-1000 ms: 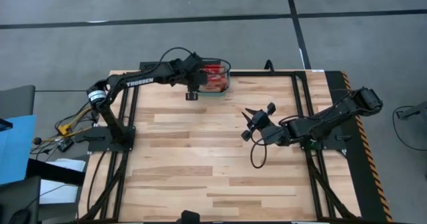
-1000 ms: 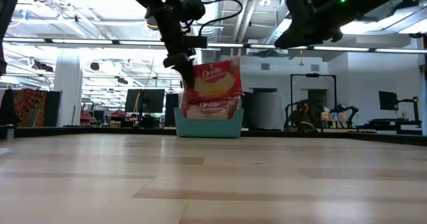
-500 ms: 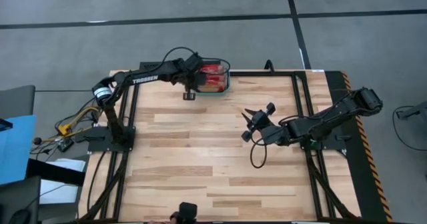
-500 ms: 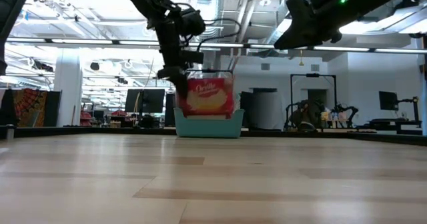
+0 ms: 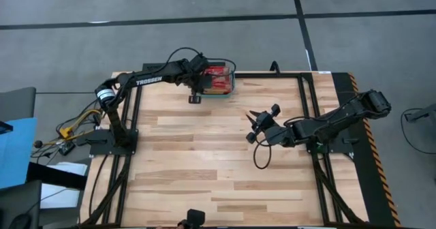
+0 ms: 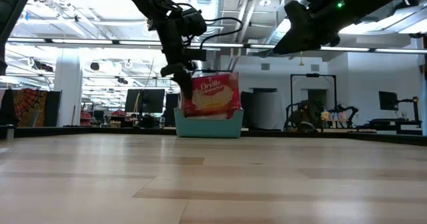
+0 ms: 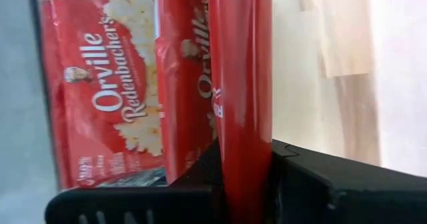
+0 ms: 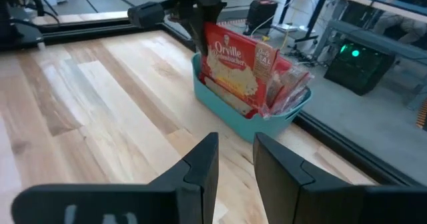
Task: Sort popcorn bags into baskets
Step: Put the red popcorn bag into the green basket
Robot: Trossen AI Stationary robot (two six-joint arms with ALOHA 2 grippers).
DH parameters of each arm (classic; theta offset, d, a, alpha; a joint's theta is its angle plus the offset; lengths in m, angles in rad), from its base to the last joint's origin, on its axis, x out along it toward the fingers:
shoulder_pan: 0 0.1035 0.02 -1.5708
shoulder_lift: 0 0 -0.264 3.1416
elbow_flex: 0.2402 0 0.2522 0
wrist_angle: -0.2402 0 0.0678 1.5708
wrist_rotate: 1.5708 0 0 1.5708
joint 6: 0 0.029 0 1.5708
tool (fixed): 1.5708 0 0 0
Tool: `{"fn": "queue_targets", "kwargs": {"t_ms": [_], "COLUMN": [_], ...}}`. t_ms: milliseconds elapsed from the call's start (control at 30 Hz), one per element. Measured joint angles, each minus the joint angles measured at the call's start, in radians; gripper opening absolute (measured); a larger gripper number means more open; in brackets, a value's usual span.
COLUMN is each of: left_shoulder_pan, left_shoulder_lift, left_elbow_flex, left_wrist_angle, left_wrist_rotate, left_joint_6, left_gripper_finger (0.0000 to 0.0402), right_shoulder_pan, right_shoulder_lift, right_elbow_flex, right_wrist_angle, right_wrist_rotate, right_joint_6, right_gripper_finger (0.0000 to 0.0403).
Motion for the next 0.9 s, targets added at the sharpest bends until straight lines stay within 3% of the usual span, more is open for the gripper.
{"fn": "queue_targets", "kwargs": {"t_ms": [267,600,900], "left_shoulder_pan": [0.018,0.012,0.010], "left_shoulder_lift": [0.048,0.081,0.081], "left_elbow_flex": [0.002,0.015,0.064], "left_wrist_angle": [-0.014,-0.042,-0.077], "left_wrist_rotate": [0.055,-0.070,-0.003], "left_joint_6": [-0.015,-0.014,-0.003], "left_gripper_finger": [0.0018,0.0018,0.0019], "right_shoulder_pan": [-0.008,-0.020,-0.049], "right_shoulder_lift": [0.000,0.000,0.000], "right_elbow_flex": [0.000,0.000,0.000], "right_wrist_angle": [0.001,-0.003,0.004], "right_wrist_rotate": [-0.008,-0.029,-0.076], "right_joint_6": [0.000,0.002,0.002], "right_gripper_finger": [0.0119,0.0119,0.0119]}}
